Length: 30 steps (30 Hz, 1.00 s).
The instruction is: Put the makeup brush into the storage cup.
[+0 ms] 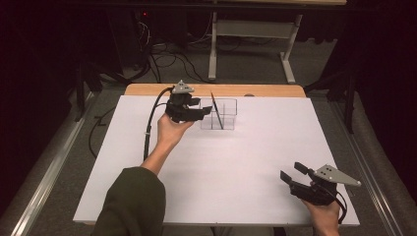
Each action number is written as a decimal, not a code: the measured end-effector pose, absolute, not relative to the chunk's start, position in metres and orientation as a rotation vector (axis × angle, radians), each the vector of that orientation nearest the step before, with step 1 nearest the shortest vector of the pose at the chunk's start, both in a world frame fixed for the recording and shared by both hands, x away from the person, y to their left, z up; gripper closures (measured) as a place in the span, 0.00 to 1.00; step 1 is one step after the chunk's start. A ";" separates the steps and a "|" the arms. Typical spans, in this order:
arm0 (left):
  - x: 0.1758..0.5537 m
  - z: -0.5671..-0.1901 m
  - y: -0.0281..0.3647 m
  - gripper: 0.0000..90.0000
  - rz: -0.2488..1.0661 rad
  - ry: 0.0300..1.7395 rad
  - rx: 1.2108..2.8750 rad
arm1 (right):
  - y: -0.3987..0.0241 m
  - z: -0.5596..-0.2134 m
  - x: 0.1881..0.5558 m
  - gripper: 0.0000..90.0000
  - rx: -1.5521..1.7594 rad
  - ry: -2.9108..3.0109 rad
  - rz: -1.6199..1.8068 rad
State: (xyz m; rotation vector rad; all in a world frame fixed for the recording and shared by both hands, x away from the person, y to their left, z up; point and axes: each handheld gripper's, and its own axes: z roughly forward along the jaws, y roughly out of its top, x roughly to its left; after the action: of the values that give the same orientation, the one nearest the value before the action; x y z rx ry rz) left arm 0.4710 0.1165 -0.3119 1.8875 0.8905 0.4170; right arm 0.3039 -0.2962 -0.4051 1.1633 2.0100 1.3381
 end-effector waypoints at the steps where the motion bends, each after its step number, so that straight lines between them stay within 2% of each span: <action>1: 0.471 -0.311 0.117 0.45 0.418 0.889 1.888 | -0.296 -0.405 0.304 0.40 1.164 2.010 1.338; 30: 0.458 -0.313 0.135 0.45 0.421 0.900 1.863 | -0.296 -0.405 0.304 0.40 1.154 2.010 1.336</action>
State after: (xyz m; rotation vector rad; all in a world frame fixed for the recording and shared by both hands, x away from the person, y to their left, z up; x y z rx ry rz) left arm 0.4583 0.1354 -0.3134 1.8632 0.9004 0.4208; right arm 0.3040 -0.2958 -0.4047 1.1545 2.0097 1.3362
